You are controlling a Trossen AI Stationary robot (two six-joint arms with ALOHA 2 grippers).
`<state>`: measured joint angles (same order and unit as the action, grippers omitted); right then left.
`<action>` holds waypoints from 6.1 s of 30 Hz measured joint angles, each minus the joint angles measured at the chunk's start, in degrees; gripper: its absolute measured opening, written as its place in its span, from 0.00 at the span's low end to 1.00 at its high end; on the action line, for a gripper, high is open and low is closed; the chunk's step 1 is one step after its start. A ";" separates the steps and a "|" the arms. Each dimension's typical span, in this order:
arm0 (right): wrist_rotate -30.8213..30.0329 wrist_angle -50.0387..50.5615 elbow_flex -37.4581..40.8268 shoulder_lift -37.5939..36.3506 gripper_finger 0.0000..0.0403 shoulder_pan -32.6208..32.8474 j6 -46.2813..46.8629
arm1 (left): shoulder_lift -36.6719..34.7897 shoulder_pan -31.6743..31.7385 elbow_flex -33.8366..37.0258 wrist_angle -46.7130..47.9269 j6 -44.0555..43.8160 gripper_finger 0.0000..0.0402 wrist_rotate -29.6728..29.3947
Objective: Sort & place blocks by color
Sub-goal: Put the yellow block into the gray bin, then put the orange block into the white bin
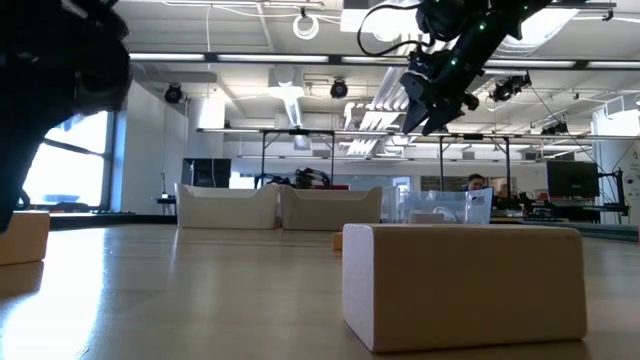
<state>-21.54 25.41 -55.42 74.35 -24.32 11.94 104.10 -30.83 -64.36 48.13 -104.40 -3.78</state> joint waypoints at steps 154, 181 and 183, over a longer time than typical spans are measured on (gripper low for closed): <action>10.70 12.42 -2.25 4.44 0.69 67.98 69.05 | -8.18 65.02 -0.02 -41.24 87.04 0.56 -2.88; 24.63 27.90 -12.12 19.01 0.69 71.13 76.96 | -21.93 60.04 0.00 -18.72 86.52 0.56 -10.59; 25.16 27.07 -12.12 20.43 0.69 71.76 77.16 | -21.93 60.04 0.00 -18.66 86.53 0.56 -10.59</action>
<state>3.62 52.47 -67.54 94.78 47.44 89.11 82.17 29.21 -64.36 29.47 -17.87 -14.37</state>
